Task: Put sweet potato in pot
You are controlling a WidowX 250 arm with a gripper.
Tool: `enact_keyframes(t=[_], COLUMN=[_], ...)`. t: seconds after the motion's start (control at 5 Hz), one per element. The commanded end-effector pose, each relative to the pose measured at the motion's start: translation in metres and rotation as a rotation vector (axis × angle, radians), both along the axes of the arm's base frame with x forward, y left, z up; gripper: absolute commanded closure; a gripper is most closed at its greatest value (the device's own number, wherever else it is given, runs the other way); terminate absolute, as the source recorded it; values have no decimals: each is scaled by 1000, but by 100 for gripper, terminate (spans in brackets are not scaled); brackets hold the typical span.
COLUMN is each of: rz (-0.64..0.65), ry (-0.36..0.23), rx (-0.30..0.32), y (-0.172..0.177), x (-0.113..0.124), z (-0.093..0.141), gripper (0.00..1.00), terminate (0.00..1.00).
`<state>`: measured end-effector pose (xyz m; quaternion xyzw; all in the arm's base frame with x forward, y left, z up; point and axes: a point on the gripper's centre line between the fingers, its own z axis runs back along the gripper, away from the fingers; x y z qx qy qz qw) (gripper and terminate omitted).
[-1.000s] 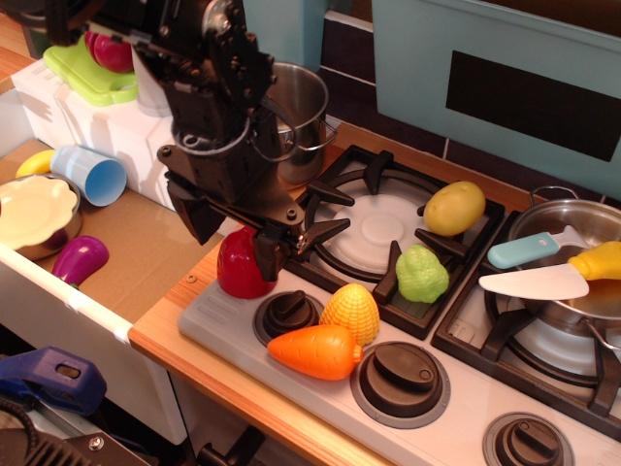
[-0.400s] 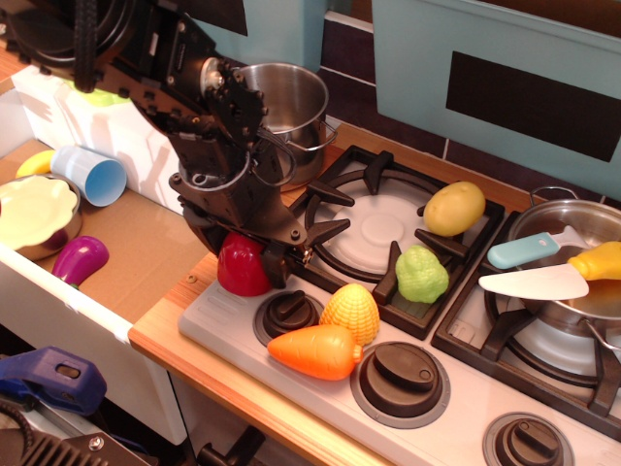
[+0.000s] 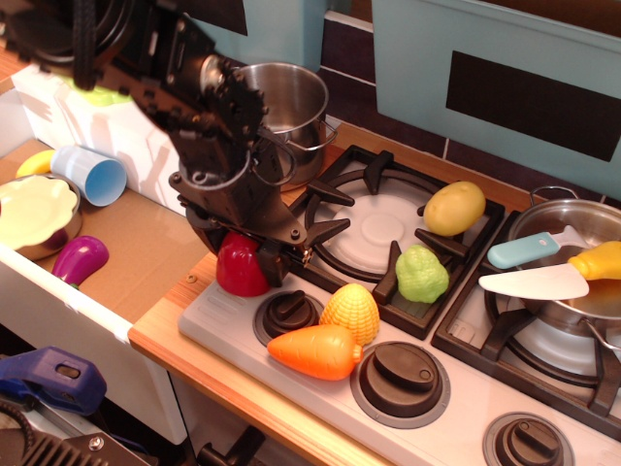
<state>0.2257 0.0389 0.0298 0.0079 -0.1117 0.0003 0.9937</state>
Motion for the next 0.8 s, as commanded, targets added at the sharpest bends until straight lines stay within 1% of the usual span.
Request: enact_keyframes(t=[0.0, 0.2, 0.4, 0.6], rz=[-50, -79, -136, -221], ry=[36, 4, -52, -96], rx=[58, 166, 217, 242], y=[19, 30, 54, 77], x=[14, 18, 37, 66], z=[48, 65, 79, 87], gripper=[100, 100, 100, 100], terminate=[0, 0, 0, 0])
